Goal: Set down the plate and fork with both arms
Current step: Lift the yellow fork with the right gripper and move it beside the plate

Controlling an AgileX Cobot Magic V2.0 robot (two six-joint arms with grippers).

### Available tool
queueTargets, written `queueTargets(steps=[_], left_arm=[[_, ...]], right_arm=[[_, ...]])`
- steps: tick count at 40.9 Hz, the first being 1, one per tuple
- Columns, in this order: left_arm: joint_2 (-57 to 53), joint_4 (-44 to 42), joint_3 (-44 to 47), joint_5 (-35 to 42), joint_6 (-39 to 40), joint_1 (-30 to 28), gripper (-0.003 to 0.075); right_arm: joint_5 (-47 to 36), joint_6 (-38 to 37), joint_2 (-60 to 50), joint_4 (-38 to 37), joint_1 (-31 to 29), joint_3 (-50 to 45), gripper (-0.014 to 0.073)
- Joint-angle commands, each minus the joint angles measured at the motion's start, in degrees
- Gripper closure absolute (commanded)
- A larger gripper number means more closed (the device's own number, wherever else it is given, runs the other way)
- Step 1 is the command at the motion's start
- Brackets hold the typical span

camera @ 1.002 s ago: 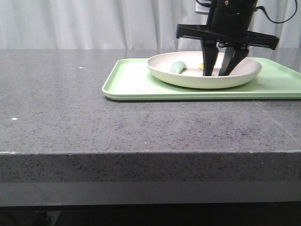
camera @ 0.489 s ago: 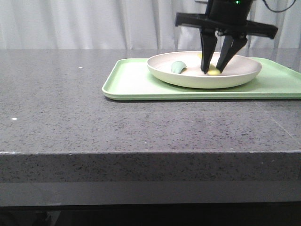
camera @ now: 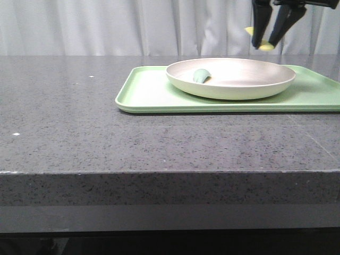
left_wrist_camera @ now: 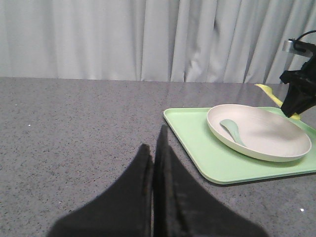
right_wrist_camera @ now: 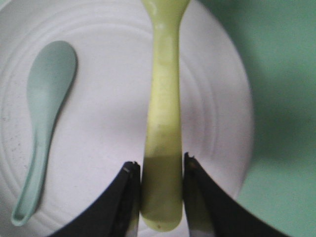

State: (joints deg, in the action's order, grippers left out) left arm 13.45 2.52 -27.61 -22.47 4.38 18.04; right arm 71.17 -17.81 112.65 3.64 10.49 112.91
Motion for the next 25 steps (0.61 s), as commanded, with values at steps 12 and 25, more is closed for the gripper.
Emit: queueTargets(steps=[12,25], left_arm=[[0.58,0.06,-1.35,5.16,0.44,0.09,0.0738],[0.58,0.06,-1.35,5.16,0.44,0.09,0.0738]], right_arm=[[5.31,6.08,-3.32,-0.52,-6.75,1.94,0.0479],[5.31,7.26,-3.06,-0.87,-7.6,-1.01,0.0479]])
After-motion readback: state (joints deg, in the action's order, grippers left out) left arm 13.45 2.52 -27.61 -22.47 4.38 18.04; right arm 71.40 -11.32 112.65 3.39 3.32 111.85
